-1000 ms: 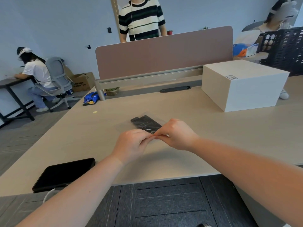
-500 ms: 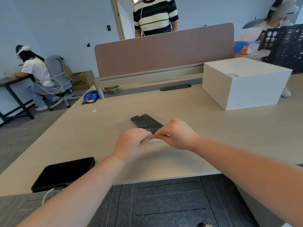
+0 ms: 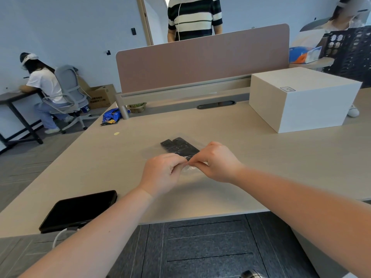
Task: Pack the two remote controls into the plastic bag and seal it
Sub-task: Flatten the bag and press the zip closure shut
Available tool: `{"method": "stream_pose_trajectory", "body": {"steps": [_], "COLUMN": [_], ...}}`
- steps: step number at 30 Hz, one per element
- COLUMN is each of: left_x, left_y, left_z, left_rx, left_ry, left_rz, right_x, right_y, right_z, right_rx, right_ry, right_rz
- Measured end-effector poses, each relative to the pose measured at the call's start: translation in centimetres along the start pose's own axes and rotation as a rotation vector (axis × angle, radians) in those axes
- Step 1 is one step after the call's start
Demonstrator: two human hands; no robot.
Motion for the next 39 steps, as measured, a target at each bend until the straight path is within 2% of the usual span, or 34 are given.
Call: {"method": "stream_pose_trajectory", "body": {"steps": [5,11,21,32,39], "left_x": [-0.2,-0.6,0.1,0.8,0.2], "left_y": [-0.3,-0.4,-1.8,-2.4,-1.7], "left_z": [-0.2,-0.1,0.2,0.9,1.7], "left_rx": [0.008,0.007,-0.016,-0.010,0.059], "left_ry": [0.043,0.055,0.040,0.018,0.081], "left_rz": [-0.030,-0.064,-0.057,-0.048,-0.068], "right_x": [-0.4,-0.8,-4.6,-6.8,-7.3], "right_y": [0.3,0.2,-0.1,0.3,0.7], "right_z": [0.2,0.9,3.1,4.2,5.7], "right_rx": [0.039,0.045,0.061,0.186,0.258], "right_ry": [0.028,-0.037,0.055,0.056,-0.035], "right_rz": [-0.004,0.084,0.235,0.450,0.524]}}
Point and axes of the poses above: each hand's wrist, its own z-axis away from the middle knuckle, its own y-axis out of the palm, x = y × z, the point moved 5 cm from there along -z, towards the middle knuckle, and after that the axes turned 5 degrees about -x, right-handed, at the moved point
